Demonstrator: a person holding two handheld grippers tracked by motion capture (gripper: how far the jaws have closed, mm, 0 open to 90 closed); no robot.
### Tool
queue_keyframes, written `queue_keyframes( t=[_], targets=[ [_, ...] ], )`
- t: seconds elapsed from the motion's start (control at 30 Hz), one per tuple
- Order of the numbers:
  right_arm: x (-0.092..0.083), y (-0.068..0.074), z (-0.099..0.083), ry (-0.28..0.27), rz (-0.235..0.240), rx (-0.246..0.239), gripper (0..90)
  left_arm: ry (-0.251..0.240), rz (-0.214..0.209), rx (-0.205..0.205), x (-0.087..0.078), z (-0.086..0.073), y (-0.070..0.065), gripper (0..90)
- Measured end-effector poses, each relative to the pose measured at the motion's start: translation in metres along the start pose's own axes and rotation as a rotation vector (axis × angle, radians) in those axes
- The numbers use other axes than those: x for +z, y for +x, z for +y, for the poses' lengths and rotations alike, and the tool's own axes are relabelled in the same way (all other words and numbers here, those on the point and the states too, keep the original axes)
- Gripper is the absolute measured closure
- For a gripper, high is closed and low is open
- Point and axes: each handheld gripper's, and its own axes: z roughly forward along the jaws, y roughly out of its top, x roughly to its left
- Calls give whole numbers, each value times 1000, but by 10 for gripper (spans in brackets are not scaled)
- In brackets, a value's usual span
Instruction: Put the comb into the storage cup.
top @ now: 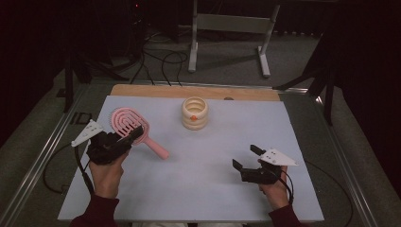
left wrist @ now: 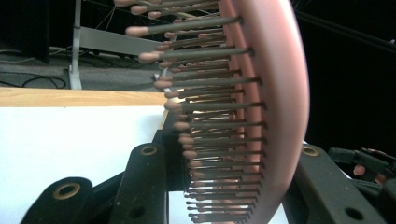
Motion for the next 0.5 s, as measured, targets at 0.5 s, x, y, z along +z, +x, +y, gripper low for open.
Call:
queue_keyframes(
  t=[0.5],
  targets=[
    [-8,-8,-4,-9,-9,2,98,14,-10,58,14,23,-4,639]
  ],
)
